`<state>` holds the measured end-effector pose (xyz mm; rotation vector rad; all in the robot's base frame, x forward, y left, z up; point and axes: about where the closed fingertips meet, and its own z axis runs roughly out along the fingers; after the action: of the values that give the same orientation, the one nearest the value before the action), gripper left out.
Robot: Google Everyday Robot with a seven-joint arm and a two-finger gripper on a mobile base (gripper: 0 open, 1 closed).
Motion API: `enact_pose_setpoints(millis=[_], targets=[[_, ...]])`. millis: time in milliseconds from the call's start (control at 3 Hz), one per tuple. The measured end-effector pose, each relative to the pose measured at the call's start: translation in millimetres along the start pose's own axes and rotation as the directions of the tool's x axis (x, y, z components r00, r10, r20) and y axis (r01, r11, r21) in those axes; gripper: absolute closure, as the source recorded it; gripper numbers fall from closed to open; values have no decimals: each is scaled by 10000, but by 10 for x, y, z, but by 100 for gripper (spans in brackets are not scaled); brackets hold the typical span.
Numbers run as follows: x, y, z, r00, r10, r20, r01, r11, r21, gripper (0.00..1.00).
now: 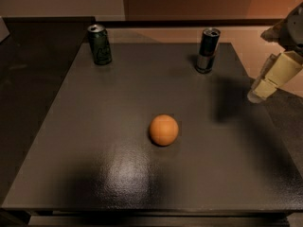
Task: Move redbull can near orange
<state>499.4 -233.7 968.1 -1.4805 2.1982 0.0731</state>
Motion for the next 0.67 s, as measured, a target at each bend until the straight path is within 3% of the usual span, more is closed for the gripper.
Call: enact_pose_setpoints(millis=[667], targets=[[-117,-653,370,9844,1090,1384,-1159,9924,425,0]])
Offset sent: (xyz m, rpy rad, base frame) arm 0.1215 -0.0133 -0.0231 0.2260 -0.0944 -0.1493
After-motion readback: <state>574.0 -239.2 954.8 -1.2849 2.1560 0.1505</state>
